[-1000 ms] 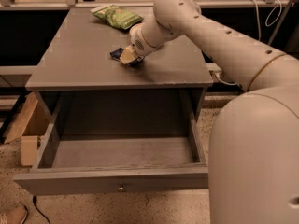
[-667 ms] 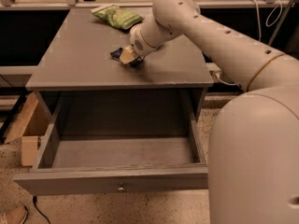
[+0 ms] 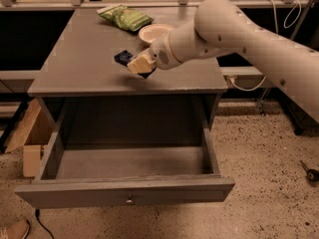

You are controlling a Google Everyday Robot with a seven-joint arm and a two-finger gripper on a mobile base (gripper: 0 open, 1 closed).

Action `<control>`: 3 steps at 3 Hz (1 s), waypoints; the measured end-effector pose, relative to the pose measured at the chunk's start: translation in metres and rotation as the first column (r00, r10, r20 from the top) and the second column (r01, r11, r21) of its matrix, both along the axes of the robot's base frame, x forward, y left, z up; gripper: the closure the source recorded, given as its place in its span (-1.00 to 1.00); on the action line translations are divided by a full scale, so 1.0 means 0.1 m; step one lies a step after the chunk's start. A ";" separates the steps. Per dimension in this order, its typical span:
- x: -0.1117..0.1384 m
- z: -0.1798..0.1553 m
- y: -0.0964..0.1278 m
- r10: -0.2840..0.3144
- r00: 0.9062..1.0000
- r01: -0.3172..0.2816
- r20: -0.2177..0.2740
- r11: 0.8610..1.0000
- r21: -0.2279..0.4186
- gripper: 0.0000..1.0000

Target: Place rxbar blueberry into top drawer

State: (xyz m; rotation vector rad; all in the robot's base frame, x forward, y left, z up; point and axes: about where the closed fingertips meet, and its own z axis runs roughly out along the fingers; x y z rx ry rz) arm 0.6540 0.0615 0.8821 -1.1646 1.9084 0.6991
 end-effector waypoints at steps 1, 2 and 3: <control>-0.65 0.20 0.00 0.091 0.995 -0.095 0.032 0.989 0.116 1.00; -0.73 0.33 -0.26 0.074 0.994 -0.085 0.082 0.985 0.147 1.00; -0.73 0.32 -0.26 0.073 0.994 -0.084 0.082 0.986 0.145 1.00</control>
Offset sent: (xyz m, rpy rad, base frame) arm -0.0585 0.0021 0.0175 0.1047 -0.0212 0.0848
